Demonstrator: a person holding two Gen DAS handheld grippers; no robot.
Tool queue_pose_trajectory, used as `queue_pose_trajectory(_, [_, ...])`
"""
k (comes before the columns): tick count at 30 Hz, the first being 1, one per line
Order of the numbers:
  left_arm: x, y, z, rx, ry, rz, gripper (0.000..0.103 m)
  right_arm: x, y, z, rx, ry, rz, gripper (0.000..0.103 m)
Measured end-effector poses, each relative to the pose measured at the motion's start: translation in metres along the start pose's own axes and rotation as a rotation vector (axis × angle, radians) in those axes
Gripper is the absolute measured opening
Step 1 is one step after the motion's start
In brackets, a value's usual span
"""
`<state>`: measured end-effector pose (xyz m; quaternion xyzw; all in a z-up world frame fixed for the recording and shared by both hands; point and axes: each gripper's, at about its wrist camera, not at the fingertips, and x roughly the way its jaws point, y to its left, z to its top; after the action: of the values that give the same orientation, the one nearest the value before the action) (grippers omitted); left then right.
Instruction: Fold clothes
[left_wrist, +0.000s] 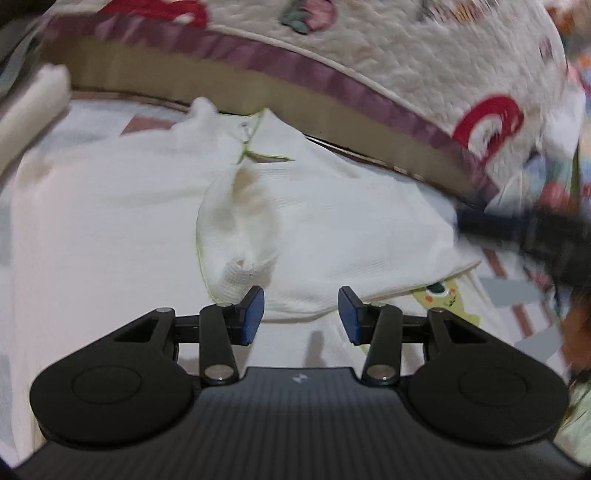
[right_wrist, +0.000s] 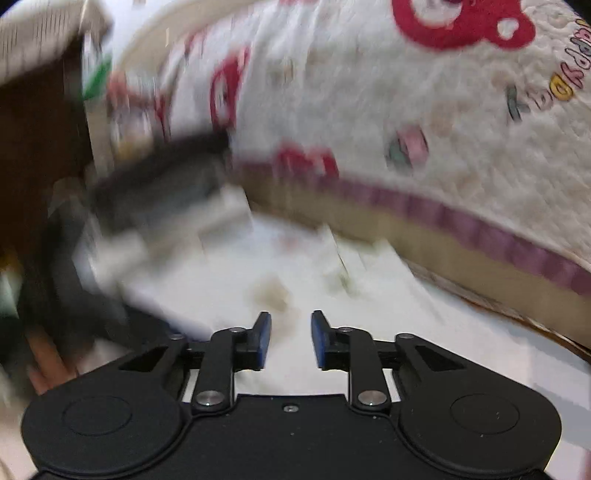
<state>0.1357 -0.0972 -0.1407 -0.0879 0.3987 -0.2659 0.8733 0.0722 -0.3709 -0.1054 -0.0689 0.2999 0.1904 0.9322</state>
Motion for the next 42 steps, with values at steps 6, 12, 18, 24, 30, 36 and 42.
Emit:
queue_pose_trajectory(6, [0.003,0.005,0.004,0.059,-0.058,0.163,0.050,-0.011,-0.026,-0.072,-0.131,0.216,-0.251,0.040])
queue_pose_trajectory(12, [0.017,0.019,0.016,0.056,-0.060,0.312,0.065,-0.018,-0.067,-0.096,0.044,0.227,-0.385,0.045])
queue_pose_trajectory(18, [0.043,0.036,0.032,-0.098,-0.008,0.222,0.042,-0.009,-0.100,-0.096,0.271,0.190,-0.360,0.046])
queue_pose_trajectory(24, [0.008,0.000,0.040,0.147,-0.143,0.270,0.005,0.014,-0.116,-0.091,0.395,0.174,-0.377,0.053])
queue_pose_trajectory(30, [-0.040,0.023,0.010,0.122,-0.236,0.365,0.005,0.020,-0.126,-0.096,0.429,0.128,-0.423,0.053])
queue_pose_trajectory(36, [-0.013,0.033,-0.006,0.115,-0.126,0.353,0.005,0.002,-0.127,-0.090,0.495,-0.026,-0.454,0.015])
queue_pose_trajectory(42, [0.001,0.013,-0.013,0.247,-0.064,0.383,0.005,0.015,-0.149,-0.098,0.584,0.104,-0.453,0.021])
